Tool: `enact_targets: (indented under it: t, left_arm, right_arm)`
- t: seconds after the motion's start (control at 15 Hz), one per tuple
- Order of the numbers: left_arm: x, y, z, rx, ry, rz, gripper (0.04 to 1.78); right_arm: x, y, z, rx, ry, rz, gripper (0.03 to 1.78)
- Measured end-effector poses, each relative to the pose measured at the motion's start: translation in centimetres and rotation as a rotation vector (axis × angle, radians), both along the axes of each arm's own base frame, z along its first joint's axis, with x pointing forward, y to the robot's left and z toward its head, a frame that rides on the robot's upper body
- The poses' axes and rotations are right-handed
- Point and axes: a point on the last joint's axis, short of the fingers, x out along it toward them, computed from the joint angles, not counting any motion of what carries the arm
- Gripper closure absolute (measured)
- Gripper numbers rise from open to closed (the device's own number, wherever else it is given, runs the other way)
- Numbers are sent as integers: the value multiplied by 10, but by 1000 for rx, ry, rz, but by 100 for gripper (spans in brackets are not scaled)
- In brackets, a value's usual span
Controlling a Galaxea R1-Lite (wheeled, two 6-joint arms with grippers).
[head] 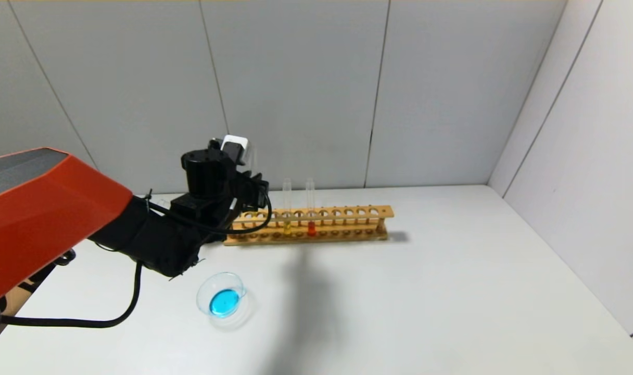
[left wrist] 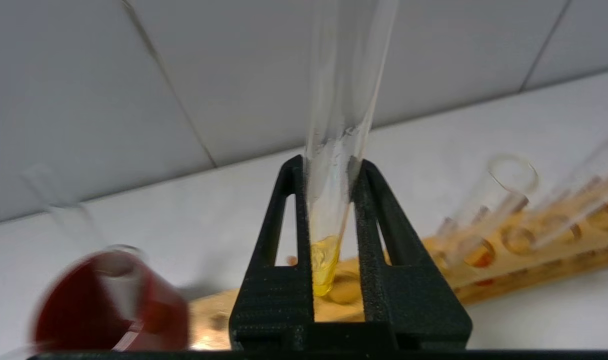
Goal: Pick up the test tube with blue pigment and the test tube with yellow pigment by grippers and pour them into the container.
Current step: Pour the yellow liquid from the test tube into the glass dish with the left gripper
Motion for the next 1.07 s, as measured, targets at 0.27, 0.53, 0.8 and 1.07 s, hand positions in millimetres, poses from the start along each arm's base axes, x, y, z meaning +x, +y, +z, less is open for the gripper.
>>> enact_targets:
  t: [0.27,0.53,0.8,1.07]
  left_arm:
    - [-17,10,46,24,-90,5,151]
    - [-34,18,78,-2,-154,12,151]
    - [-54,29,105,-24,-213,21,151]
    - [-88,44,117,25,-146,19,151]
  right_arm:
    - [0,0,0,0,0,0,6]
    - [0,0,0,0,0,0,6]
    - [0,0,0,0,0,0,6]
    - [0,0,0,0,0,-1,6]
